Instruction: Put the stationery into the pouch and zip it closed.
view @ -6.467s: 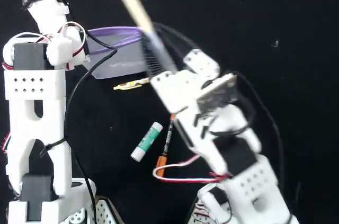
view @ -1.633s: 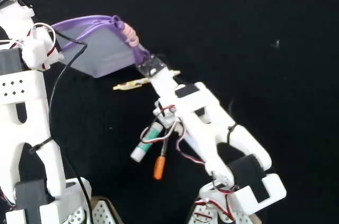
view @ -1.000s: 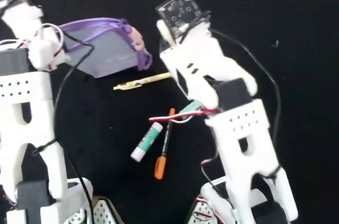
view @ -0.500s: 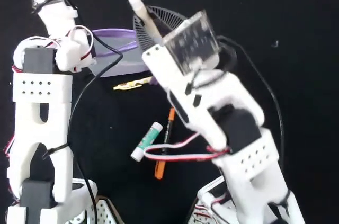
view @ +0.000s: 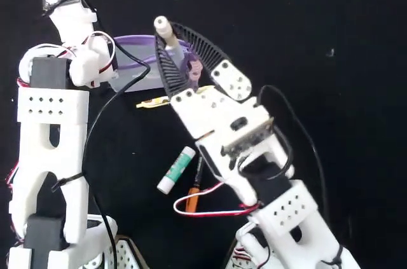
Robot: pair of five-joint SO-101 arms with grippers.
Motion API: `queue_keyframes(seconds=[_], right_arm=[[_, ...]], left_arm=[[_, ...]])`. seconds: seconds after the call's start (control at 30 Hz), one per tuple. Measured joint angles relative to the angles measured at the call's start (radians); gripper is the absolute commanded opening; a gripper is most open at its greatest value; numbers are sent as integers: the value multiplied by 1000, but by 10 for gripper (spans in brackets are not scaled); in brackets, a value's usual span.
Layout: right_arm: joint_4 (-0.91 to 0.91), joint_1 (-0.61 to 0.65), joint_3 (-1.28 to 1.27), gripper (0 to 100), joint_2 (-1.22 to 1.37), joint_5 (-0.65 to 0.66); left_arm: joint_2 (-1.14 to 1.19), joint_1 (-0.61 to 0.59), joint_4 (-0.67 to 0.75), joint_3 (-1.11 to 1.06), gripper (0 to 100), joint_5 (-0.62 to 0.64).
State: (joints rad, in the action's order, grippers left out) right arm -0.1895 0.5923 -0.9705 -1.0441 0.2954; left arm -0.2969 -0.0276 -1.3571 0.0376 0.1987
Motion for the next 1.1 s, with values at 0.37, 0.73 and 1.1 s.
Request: queue_keyframes(seconds=[0.37,0.73,1.1], right_arm=[[-353,21,-112,11,28,-15],[-491,68,-112,11,216,-112],[-549,68,-112,12,333,-115]], left_arm=[[0,0,0,0,27,0],[0,0,0,0,27,0],[0,-17,0,-2,27,0]])
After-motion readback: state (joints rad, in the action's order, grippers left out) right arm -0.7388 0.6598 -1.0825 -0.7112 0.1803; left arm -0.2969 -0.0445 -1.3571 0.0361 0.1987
